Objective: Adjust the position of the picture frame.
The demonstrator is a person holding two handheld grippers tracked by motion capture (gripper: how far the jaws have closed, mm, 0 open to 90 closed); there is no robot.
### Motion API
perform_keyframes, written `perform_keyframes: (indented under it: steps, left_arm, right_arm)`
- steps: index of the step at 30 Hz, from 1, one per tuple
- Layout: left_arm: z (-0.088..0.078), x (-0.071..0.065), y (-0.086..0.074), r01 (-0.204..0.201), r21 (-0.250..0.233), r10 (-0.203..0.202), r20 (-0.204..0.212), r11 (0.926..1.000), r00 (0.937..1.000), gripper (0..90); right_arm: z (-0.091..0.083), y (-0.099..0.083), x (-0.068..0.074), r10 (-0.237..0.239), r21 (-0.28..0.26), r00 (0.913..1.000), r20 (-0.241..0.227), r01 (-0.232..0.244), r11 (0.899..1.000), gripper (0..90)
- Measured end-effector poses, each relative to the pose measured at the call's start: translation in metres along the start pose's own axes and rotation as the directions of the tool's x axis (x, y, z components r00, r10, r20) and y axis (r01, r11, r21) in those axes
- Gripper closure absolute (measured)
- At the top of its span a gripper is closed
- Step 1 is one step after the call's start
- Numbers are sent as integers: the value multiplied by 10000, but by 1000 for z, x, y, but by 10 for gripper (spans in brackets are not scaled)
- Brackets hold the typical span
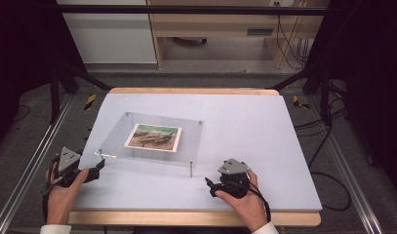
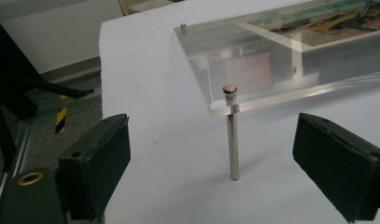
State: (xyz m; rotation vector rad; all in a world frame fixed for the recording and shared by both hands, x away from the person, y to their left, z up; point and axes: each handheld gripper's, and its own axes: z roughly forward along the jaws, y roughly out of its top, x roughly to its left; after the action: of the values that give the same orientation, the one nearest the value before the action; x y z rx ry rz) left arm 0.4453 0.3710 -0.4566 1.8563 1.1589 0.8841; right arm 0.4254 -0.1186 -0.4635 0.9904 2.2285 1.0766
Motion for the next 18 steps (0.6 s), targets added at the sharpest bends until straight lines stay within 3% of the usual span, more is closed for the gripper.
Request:
perform_keyframes:
  steps: [5,6,8,12,18]
  left_arm:
    - [2,-1,-1,-260,85,262,-161,9996,9995,106]
    - [4,-2,-2,-559,93,561,-236,9984,9981,106]
    - [5,-3,-2,-629,124,632,-239,9979,9977,104]
    - [4,-2,-2,-544,33,545,-162,9985,9984,87]
    - [2,-2,-2,-182,-191,183,40,9997,9998,79]
  right_arm:
    - [2,1,4,-470,-6,9988,-101,470,9989,214]
    - [2,1,5,-467,143,9989,70,466,9988,310]
    - [2,1,5,-480,142,9988,85,479,9987,335]
    - [3,0,9,-749,-14,9971,-125,749,9972,380]
    - [4,4,16,-555,-179,9982,-238,551,9983,398]
